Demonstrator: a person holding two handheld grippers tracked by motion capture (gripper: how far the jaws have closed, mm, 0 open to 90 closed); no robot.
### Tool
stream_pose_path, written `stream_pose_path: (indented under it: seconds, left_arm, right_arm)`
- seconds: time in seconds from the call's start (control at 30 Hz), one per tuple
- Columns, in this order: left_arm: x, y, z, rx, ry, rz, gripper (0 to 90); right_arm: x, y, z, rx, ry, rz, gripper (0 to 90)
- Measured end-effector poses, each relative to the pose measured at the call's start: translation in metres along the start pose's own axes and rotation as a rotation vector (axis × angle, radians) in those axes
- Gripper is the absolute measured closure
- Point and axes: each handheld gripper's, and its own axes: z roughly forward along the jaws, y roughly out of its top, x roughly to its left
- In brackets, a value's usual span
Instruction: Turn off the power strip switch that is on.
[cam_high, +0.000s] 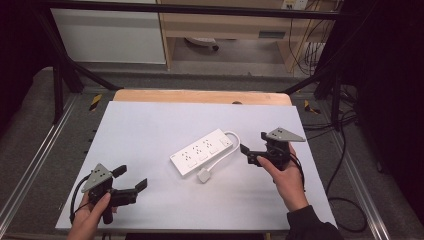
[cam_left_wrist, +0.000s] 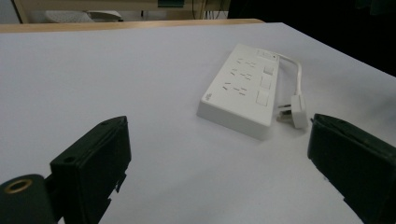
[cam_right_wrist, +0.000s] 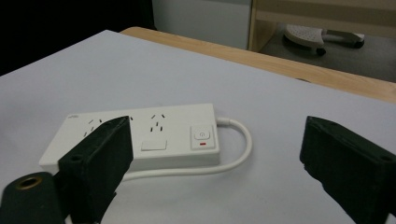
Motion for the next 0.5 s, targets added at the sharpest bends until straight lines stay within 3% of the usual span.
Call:
stream_pose_path:
  seconds: [0.33, 0.5]
  left_arm:
    - [0.001, 0.0, 0.0, 0.004, -0.003, -0.001, 6.0]
    - [0.001, 0.0, 0.0, -0.003, -0.01, -0.011, 6.2]
  right_arm:
    - [0.001, 0.009, 0.007, -0.035, -0.015, -0.001, 30.3]
    - [0.002, 0.012, 0.009, -0.06, 0.004, -0.018, 45.9]
